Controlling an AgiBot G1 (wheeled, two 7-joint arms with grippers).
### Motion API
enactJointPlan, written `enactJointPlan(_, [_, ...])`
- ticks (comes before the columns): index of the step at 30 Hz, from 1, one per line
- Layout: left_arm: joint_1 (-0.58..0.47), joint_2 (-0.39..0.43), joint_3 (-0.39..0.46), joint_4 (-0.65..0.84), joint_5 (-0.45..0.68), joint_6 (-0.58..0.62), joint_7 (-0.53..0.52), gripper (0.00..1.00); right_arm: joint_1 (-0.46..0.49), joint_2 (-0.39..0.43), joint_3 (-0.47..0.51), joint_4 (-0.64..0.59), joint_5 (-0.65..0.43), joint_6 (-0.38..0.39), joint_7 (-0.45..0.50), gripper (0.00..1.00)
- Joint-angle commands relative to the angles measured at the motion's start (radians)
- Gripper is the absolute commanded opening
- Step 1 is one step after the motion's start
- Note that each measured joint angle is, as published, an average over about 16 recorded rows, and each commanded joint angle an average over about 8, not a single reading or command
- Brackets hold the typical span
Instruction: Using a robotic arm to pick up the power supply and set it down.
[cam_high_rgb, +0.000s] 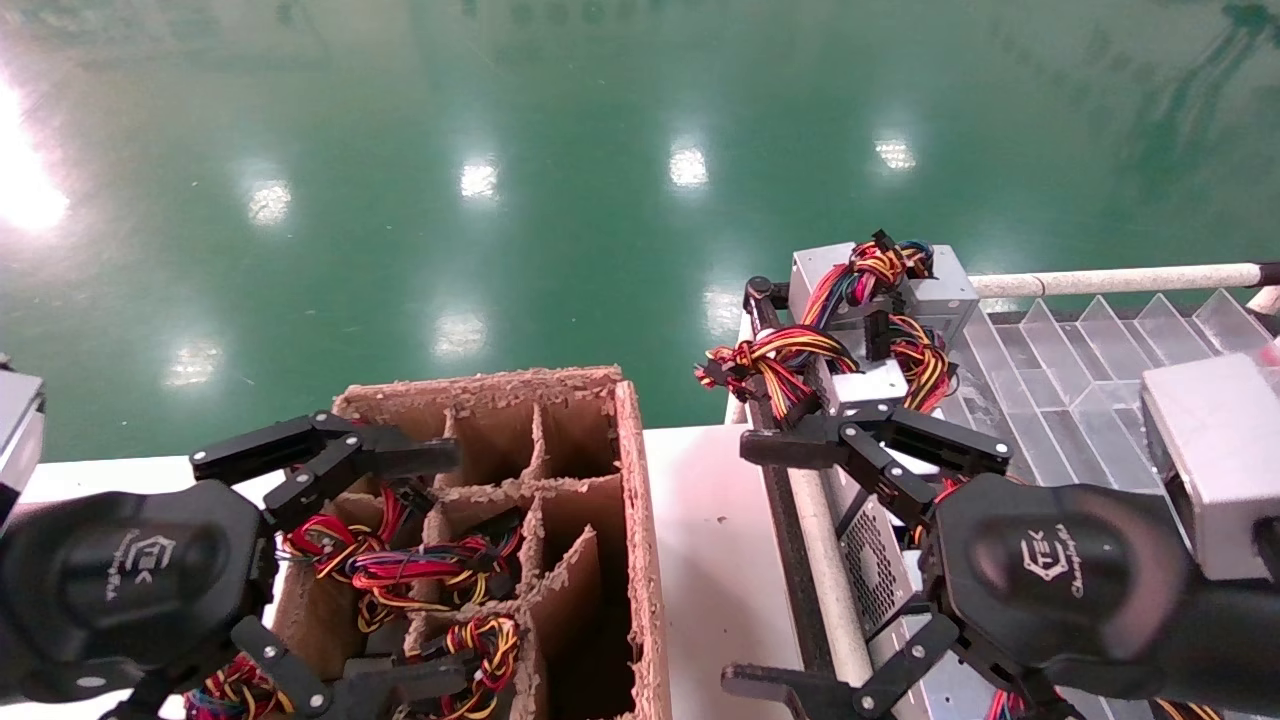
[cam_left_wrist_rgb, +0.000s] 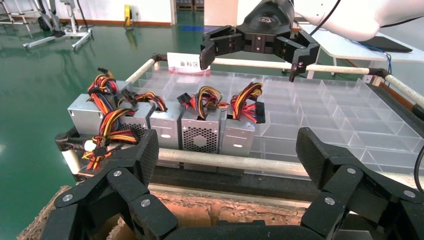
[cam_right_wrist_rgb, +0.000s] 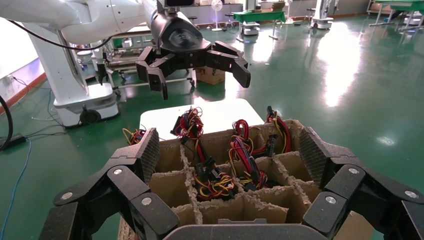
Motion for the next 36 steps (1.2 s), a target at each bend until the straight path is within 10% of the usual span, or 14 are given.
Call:
enactJointPlan(1, [0.000, 0.000, 0.000, 0.000, 0.000, 0.000, 0.000, 1.00, 0.000, 0.000, 0.000, 0.000, 0.000, 0.000, 0.000, 1.00])
enactJointPlan(13, [0.000, 0.000, 0.000, 0.000, 0.000, 0.000, 0.000, 1.00, 0.000, 0.000, 0.000, 0.000, 0.000, 0.000, 0.000, 1.00])
enactJointPlan(21, [0.000, 0.000, 0.000, 0.000, 0.000, 0.000, 0.000, 0.01, 0.011, -0.005, -0.008, -0.004, -0.011, -0.004, 0.005, 1.00])
enactJointPlan(36, [0.000, 0.000, 0.000, 0.000, 0.000, 0.000, 0.000, 0.00, 0.202, -0.217, -0.209, -0.247, -0.195, -0.089, -0.100, 1.00])
